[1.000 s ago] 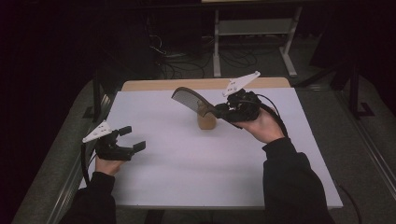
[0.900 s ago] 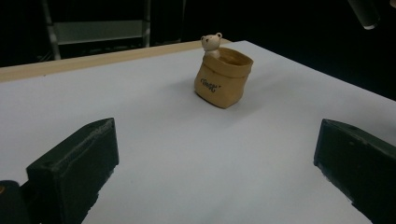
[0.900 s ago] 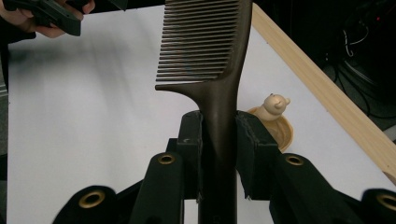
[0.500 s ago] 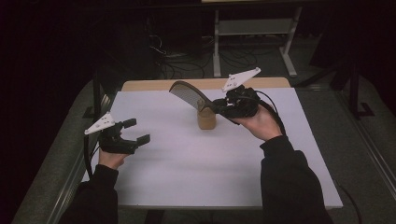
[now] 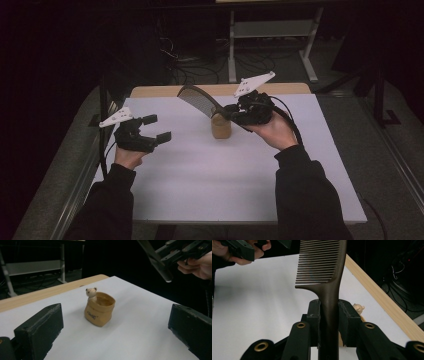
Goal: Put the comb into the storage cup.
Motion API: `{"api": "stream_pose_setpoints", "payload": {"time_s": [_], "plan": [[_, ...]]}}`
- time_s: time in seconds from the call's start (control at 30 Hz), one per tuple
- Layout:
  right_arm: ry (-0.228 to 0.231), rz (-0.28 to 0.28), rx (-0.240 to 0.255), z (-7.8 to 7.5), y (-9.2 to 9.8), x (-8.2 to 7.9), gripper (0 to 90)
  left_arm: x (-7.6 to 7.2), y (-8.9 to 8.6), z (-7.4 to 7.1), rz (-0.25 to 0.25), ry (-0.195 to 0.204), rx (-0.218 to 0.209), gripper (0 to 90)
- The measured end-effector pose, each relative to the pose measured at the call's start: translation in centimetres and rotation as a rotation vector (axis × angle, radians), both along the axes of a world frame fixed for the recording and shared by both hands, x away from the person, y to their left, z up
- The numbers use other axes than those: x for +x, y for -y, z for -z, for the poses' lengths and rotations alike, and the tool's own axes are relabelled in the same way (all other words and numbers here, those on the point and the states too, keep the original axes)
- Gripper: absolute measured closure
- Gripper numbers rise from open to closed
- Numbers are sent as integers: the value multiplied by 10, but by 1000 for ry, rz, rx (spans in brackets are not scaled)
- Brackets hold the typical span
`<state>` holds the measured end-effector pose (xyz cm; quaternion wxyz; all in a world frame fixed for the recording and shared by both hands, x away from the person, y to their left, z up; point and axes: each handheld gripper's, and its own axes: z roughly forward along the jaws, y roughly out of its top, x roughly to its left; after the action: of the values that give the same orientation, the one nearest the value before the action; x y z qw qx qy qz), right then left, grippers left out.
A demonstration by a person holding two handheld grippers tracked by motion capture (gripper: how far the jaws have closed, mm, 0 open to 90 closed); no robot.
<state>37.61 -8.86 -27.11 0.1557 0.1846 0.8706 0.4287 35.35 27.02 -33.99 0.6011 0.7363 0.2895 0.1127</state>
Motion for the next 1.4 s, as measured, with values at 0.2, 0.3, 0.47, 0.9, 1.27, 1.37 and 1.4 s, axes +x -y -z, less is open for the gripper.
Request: {"api": "stream_pose_setpoints", "payload": {"time_s": [0.2, 0.3, 0.47, 0.9, 1.27, 1.37, 1.4], "plan": [[8, -2, 11, 1, -3, 2, 713, 4, 10, -7, 23, -1, 4, 0], [8, 0, 15, 2, -4, 2, 714, 5, 14, -9, 31, -2, 5, 0], [15, -1, 22, 3, -6, 4, 713, 8, 21, -14, 46, 2, -6, 0], [19, 0, 39, 6, -15, 7, 714, 22, 37, -24, 71, -8, -3, 0], [25, -2, 45, 12, -22, 9, 713, 31, 46, -28, 94, -34, -34, 0], [21, -1, 43, 13, -23, 9, 713, 33, 49, -30, 103, -36, -38, 0], [20, -2, 45, 13, -24, 9, 713, 33, 50, -31, 105, -36, -43, 0]]}}
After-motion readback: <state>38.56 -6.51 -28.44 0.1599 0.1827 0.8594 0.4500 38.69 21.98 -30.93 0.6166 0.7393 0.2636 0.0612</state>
